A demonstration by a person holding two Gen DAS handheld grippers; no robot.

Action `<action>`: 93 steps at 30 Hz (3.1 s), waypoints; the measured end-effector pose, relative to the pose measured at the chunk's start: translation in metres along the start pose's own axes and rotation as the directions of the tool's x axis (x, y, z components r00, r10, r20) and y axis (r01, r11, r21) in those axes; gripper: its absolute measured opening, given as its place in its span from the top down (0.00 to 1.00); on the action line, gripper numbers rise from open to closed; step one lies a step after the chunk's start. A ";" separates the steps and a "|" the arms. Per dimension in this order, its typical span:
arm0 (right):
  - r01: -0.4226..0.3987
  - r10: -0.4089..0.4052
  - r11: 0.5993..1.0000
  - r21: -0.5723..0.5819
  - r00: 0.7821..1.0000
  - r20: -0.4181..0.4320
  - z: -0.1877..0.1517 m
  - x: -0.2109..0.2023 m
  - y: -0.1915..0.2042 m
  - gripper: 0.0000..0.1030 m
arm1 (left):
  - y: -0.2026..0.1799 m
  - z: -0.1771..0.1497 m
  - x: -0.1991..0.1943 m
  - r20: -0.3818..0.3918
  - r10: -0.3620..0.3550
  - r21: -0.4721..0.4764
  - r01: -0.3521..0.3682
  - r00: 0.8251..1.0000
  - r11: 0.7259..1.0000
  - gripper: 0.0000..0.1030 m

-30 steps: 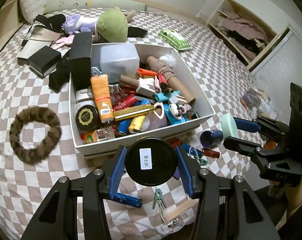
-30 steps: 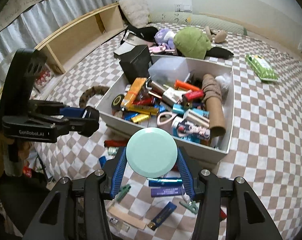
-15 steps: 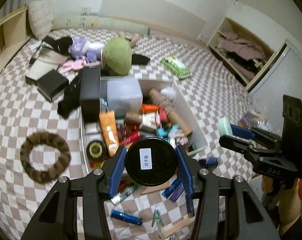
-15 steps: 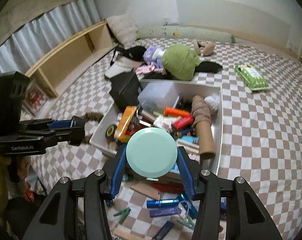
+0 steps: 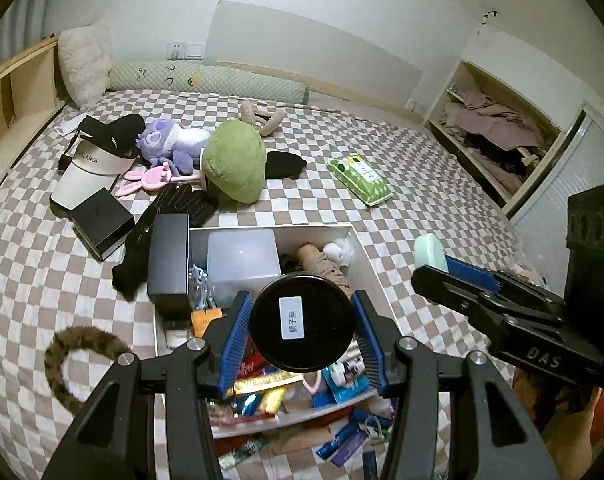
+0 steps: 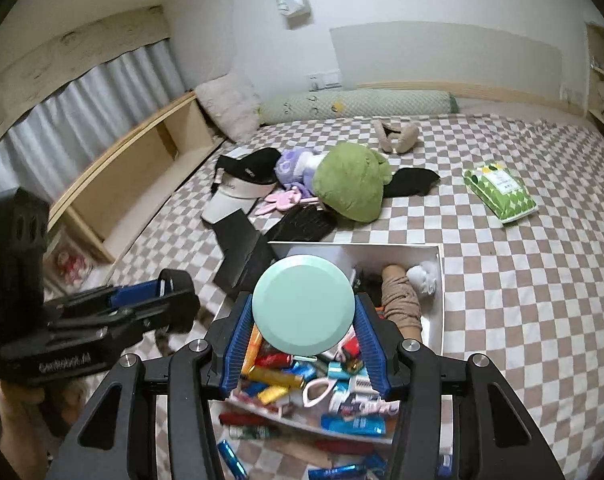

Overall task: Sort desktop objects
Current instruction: 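Carry black jar with left tool toward box while right tool carries compact there, then open right tool dropping compact into box while left tool lowers black jar over it, then lower black jar into the box and open the left tool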

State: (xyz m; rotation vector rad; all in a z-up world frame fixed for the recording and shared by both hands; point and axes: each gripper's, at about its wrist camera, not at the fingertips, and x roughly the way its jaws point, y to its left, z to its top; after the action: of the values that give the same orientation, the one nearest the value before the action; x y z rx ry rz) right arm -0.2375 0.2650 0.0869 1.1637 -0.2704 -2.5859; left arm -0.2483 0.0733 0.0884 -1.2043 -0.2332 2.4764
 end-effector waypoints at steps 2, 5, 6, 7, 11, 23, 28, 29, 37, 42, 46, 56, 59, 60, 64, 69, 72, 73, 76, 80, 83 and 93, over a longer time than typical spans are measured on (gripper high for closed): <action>0.011 -0.010 1.000 0.026 1.000 -0.024 0.002 0.019 -0.012 0.50 | 0.003 0.002 0.011 -0.007 -0.001 -0.011 0.001 1.000 1.000 0.51; 0.029 -0.025 0.997 0.065 0.998 -0.061 0.006 0.047 -0.029 0.50 | 0.012 0.004 0.034 -0.030 -0.012 -0.045 0.011 0.999 0.999 0.51; 0.035 -0.029 0.996 0.078 0.997 -0.073 0.007 0.057 -0.035 0.50 | 0.014 0.005 0.040 -0.041 -0.009 -0.047 0.007 0.999 0.999 0.51; 0.042 -0.034 0.995 0.091 0.996 -0.086 0.008 0.066 -0.041 0.50 | 0.016 0.005 0.046 -0.052 -0.005 -0.049 0.003 0.999 0.999 0.51; 0.041 -0.026 0.993 0.112 0.991 -0.130 0.010 0.095 -0.051 0.50 | 0.020 0.006 0.063 -0.077 -0.003 -0.045 -0.001 0.997 0.999 0.51; 0.010 0.027 0.990 0.143 0.967 -0.253 0.009 0.173 -0.067 0.50 | 0.029 0.009 0.102 -0.139 0.003 -0.039 -0.008 0.990 0.999 0.51; -0.007 0.061 0.983 0.183 0.956 -0.288 0.008 0.197 -0.077 0.50 | 0.029 0.013 0.114 -0.154 -0.013 -0.051 0.005 0.988 0.999 0.51; -0.013 0.073 0.979 0.204 0.954 -0.291 0.007 0.199 -0.081 0.50 | 0.028 0.013 0.116 -0.156 -0.015 -0.052 0.007 0.988 0.999 0.51; 0.043 0.000 0.991 0.124 0.946 -0.325 0.000 0.208 -0.076 0.50 | 0.022 0.015 0.125 -0.163 -0.027 -0.059 0.018 0.986 0.998 0.51; 0.048 -0.010 0.993 0.111 0.947 -0.322 0.000 0.206 -0.075 0.50 | 0.023 0.014 0.123 -0.161 -0.026 -0.074 0.014 0.987 0.997 0.51; 0.052 -0.018 0.994 0.100 0.948 -0.319 0.000 0.204 -0.075 0.48 | 0.026 0.013 0.121 -0.160 -0.022 -0.090 0.007 0.987 0.996 0.51; 0.076 -0.065 0.997 0.027 0.959 -0.277 0.005 0.184 -0.073 0.44 | 0.022 0.013 0.128 -0.164 -0.024 -0.116 0.004 0.986 0.993 0.51; 0.088 -0.081 0.996 0.014 0.958 -0.275 0.004 0.173 -0.081 0.44 | 0.016 0.013 0.132 -0.168 -0.023 -0.112 0.004 0.986 0.994 0.51; 0.095 -0.090 0.995 0.004 0.957 -0.275 0.003 0.170 -0.084 0.44 | 0.013 0.013 0.134 -0.168 -0.025 -0.109 0.007 0.986 0.994 0.51; 0.108 -0.110 0.994 -0.021 0.956 -0.272 -0.002 0.152 -0.095 0.44 | 0.001 0.014 0.146 -0.173 -0.027 -0.104 0.009 0.985 0.995 0.51; 0.092 -0.101 0.995 -0.046 0.961 -0.257 -0.005 0.132 -0.104 0.44 | -0.015 0.013 0.162 -0.185 -0.022 -0.092 0.005 0.982 0.996 0.51; 0.075 -0.084 0.996 -0.044 0.964 -0.253 -0.007 0.128 -0.108 0.44 | -0.021 0.013 0.170 -0.186 -0.019 -0.079 0.004 0.982 0.997 0.51; 0.062 -0.071 0.997 -0.046 0.965 -0.254 -0.008 0.129 -0.108 0.44 | -0.022 0.013 0.173 -0.184 -0.017 -0.072 0.004 0.983 0.997 0.51; 0.018 -0.031 0.998 -0.054 0.966 -0.258 -0.011 0.130 -0.106 0.44 | -0.023 0.015 0.182 -0.179 -0.013 -0.064 0.001 0.984 0.998 0.51; -0.026 -0.005 0.994 -0.108 0.961 -0.278 -0.016 0.135 -0.097 0.44 | -0.023 0.018 0.198 -0.188 -0.006 -0.069 -0.007 0.982 0.998 0.51; -0.046 -0.005 0.986 -0.159 0.952 -0.306 -0.023 0.140 -0.090 0.44 | -0.025 0.019 0.209 -0.203 -0.006 -0.071 -0.009 0.979 0.997 0.51; -0.096 0.009 0.968 -0.230 0.936 -0.353 -0.038 0.144 -0.083 0.43 | -0.038 0.024 0.231 -0.180 0.084 0.017 -0.082 0.980 0.996 0.51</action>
State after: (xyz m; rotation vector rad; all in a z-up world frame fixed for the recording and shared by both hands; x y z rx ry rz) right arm -0.3152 0.2928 -0.0626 1.4649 0.0926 -2.2325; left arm -0.3875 0.2012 -0.0517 -1.4518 -0.1237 2.4150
